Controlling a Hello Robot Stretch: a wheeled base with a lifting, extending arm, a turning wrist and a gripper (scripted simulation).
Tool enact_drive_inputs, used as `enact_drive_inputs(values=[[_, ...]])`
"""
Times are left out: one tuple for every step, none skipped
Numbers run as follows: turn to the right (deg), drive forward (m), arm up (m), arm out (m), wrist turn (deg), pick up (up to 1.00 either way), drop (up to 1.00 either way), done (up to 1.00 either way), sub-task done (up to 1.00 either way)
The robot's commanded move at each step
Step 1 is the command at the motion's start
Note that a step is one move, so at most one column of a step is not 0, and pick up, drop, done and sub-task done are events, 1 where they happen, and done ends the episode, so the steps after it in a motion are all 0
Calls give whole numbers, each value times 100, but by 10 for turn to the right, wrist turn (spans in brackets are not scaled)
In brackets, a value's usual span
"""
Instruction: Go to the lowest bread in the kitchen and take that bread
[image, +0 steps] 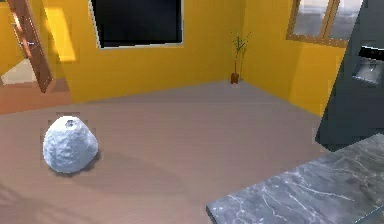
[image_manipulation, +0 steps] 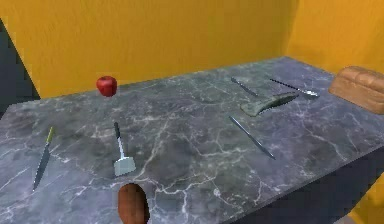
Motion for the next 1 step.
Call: enact_drive_inputs(values=[[-450, 0, 0, 0, 0, 0, 0, 0, 0]])
